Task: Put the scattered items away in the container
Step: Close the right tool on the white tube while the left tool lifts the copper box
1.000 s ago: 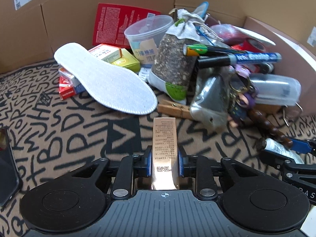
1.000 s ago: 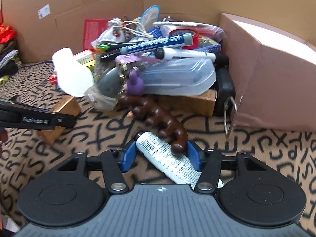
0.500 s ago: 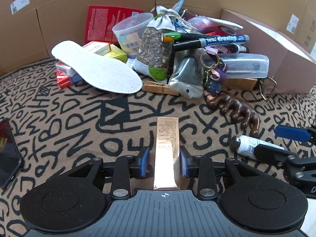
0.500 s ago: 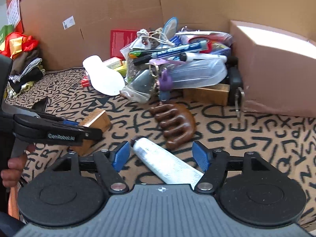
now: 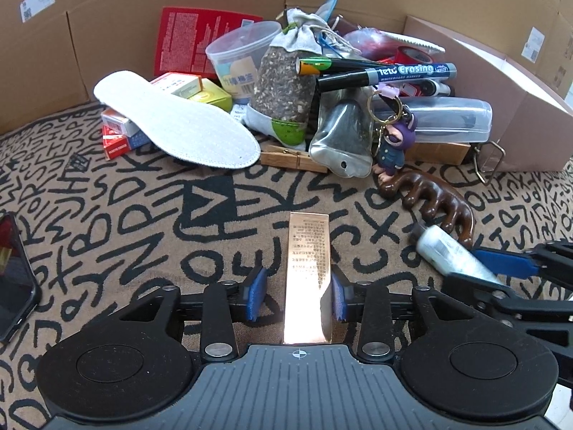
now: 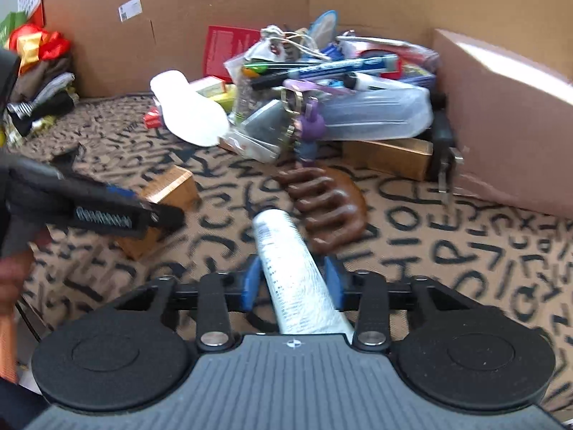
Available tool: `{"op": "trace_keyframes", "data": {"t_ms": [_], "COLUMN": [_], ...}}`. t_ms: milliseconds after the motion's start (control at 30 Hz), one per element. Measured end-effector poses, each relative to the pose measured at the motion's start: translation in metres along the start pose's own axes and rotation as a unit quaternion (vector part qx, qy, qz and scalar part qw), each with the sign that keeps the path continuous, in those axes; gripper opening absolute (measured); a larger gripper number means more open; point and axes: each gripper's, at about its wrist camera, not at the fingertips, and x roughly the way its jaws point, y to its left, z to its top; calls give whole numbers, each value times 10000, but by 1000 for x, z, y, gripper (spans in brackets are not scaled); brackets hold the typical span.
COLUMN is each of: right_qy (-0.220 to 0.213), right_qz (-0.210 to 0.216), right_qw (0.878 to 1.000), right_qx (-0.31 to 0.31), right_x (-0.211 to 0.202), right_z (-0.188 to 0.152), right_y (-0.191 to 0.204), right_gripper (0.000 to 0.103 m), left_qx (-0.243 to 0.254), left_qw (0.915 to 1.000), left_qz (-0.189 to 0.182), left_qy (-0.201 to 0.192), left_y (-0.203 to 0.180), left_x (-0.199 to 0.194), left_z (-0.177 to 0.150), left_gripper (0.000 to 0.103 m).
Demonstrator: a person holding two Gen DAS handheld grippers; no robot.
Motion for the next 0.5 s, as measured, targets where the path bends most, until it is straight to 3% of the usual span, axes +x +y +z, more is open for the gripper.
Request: {"op": "trace_keyframes", "data": {"t_ms": [400,433,500], "right_qy": [-4,-19,-63], "right_qz": [80,70,51], "right_qw": [9992,9990,9985], "right_qx": [-396,-439,-533], "right_x": [6,6,7], "right_z": [2,2,1], "right_y": [9,10,11], "right_gripper": [41,41,41], "left_qx": [91,108,153], "left_qw": [9999,9999,9999], "left_qz": [62,51,15], "left_qy": [-35,-36,-40], "left_y": [-1,-2,-3], "left_x": [3,4,3], "left_z": [3,4,5], "left_gripper": [55,37,24]}}
